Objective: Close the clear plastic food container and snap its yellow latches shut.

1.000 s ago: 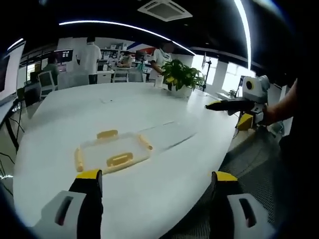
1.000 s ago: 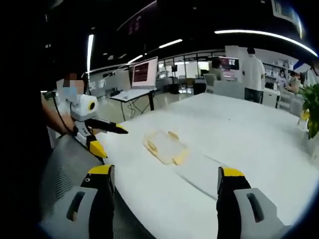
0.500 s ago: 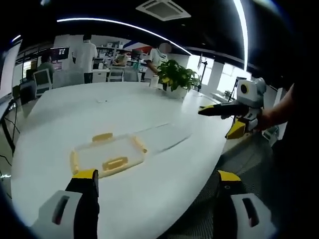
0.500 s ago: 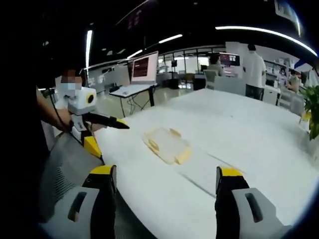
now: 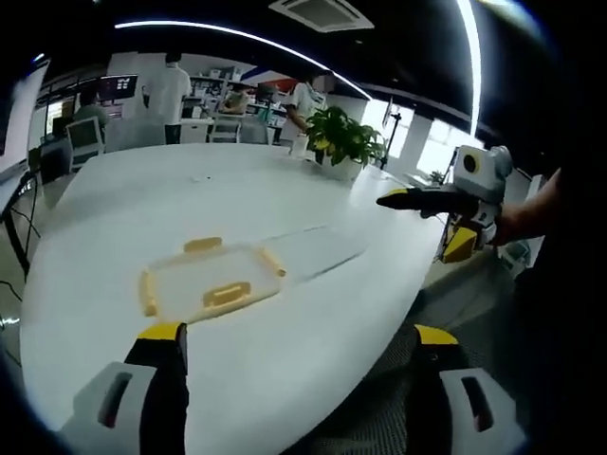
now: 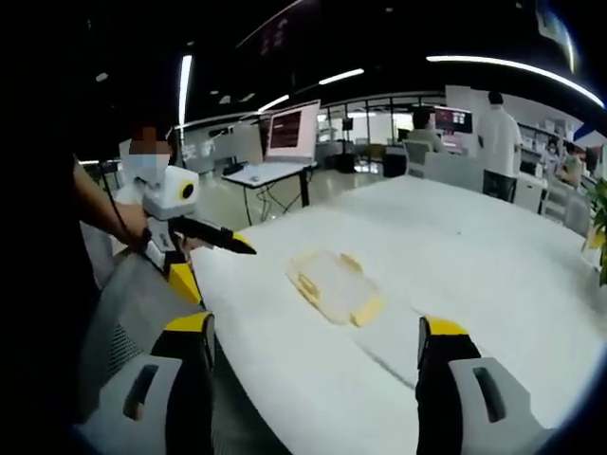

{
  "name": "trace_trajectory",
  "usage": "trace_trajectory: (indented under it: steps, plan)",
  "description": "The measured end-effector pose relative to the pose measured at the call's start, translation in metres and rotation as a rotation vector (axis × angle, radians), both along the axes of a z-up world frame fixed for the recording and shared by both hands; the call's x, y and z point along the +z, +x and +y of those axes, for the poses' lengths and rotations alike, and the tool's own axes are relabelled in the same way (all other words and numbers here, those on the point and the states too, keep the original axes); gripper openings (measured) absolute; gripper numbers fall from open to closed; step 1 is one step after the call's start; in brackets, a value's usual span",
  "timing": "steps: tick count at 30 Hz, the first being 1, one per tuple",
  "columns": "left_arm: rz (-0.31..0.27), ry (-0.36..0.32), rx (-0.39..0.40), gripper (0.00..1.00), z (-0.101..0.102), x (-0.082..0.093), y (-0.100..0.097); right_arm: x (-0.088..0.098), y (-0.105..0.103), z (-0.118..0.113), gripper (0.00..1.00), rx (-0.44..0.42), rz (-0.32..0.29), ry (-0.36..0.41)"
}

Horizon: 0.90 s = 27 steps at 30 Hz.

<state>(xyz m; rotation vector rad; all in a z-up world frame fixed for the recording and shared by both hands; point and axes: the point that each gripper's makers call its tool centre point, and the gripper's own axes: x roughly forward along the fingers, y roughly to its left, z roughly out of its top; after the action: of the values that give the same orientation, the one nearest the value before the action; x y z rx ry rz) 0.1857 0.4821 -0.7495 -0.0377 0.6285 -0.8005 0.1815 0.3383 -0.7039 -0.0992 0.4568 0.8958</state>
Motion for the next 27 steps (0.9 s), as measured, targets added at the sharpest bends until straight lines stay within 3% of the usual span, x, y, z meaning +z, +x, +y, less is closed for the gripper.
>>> trace_trajectory:
  steps: [10,17,27]
  plan:
    - [-0.003,0.033,-0.017,0.98,0.010,-0.001,0.009,-0.007,-0.002,0.009,1.00,0.034,0.036,0.005]
    - [0.009,0.048,-0.040,0.93,0.012,-0.002,0.012,-0.012,0.000,0.016,1.00,0.069,0.043,-0.012]
    - [0.020,0.066,-0.029,0.95,0.026,-0.007,0.022,-0.018,0.012,0.020,1.00,0.079,0.046,-0.026]
